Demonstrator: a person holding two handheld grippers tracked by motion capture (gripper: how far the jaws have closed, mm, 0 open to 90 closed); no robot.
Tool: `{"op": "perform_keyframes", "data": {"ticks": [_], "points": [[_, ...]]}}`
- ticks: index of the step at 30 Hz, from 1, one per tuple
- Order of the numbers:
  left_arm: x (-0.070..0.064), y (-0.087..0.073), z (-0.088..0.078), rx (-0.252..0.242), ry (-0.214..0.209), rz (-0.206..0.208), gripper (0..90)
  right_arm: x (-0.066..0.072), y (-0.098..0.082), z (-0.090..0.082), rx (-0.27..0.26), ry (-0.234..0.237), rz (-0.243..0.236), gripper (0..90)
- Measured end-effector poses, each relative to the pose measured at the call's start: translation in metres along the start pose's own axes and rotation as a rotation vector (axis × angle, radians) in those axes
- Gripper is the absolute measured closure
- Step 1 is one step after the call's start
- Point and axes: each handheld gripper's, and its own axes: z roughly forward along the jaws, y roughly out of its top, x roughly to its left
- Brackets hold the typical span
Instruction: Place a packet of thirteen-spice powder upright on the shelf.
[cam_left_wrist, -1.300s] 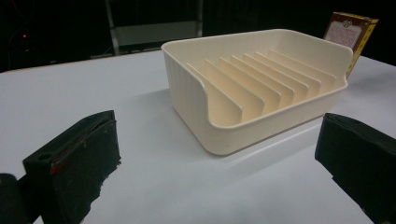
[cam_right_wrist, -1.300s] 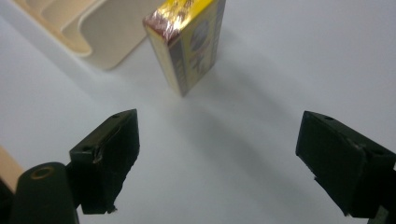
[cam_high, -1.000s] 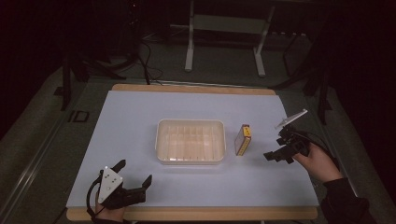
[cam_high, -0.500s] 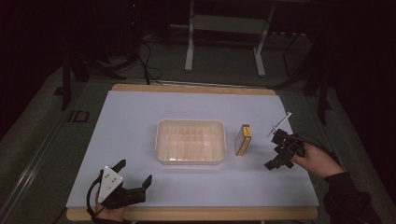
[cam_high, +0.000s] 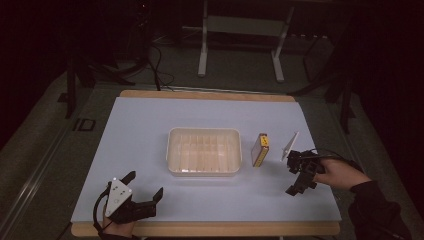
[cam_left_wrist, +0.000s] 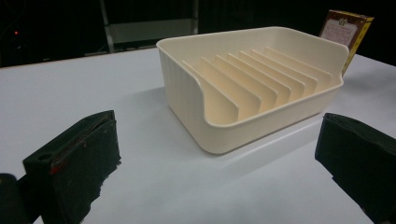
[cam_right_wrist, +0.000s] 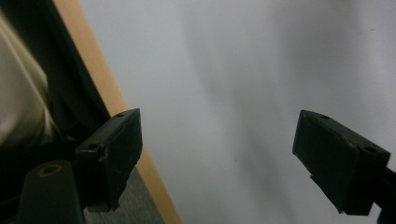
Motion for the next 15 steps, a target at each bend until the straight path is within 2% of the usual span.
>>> {"op": "perform_keyframes", "data": {"ticks": [7,11,15], "points": [[-0.0001,-0.0001,0.0004,0.001,-0.004,-0.004,0.0,0.0047,0.0025,0.0024,0.022,0.026,-0.083,15.4],[-0.0001,0.0000,0.0004,0.000,-0.005,-0.005,0.0,0.0067,0.0046,0.0037,0.033,0.045,-0.105,15.7],[-0.0001,0.0000,0.0007,0.000,-0.005,-0.005,0.0,0.0106,0.0063,0.0062,0.068,0.045,-0.147,16.0]]}}
